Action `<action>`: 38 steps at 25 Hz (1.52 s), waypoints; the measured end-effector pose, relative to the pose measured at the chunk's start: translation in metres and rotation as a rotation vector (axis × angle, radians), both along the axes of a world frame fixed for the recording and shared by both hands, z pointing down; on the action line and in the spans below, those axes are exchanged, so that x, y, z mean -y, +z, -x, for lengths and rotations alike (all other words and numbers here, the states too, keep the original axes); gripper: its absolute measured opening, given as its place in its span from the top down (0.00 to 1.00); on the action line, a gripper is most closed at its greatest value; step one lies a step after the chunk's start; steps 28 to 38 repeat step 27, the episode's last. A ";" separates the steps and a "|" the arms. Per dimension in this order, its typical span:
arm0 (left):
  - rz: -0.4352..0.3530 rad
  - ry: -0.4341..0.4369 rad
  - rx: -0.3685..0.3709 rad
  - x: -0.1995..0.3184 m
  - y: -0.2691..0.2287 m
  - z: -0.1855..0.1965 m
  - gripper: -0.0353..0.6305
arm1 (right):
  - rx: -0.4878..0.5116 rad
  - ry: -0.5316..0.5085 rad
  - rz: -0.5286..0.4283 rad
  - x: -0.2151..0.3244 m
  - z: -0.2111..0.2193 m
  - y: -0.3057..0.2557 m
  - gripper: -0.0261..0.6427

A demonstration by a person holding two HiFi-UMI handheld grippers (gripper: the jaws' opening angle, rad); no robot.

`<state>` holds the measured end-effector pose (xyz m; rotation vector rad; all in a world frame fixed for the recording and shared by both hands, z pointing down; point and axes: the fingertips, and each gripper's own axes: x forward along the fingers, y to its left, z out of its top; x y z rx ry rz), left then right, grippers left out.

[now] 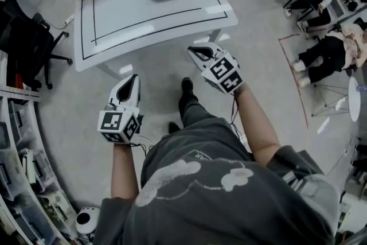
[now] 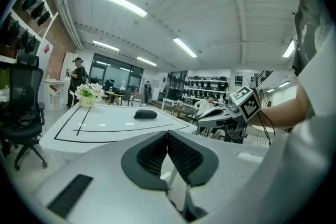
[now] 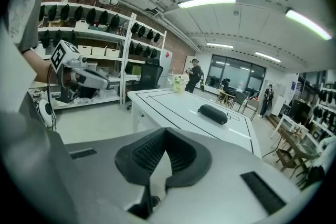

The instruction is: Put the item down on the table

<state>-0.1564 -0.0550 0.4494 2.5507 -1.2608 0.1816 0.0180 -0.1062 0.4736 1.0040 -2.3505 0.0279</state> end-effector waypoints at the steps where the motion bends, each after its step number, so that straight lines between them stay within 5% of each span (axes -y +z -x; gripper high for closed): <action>1: 0.003 0.005 -0.007 -0.006 0.000 -0.003 0.94 | -0.003 0.004 0.004 -0.010 -0.002 0.000 0.96; 14: -0.013 0.026 -0.002 -0.058 -0.009 -0.058 0.94 | 0.024 0.040 0.002 -0.082 -0.054 -0.010 0.96; 27: -0.020 -0.051 0.032 -0.139 -0.020 -0.148 0.94 | 0.112 0.009 0.005 -0.151 -0.149 -0.022 0.96; 38: -0.020 -0.051 0.032 -0.139 -0.020 -0.148 0.94 | 0.112 0.009 0.005 -0.151 -0.149 -0.022 0.96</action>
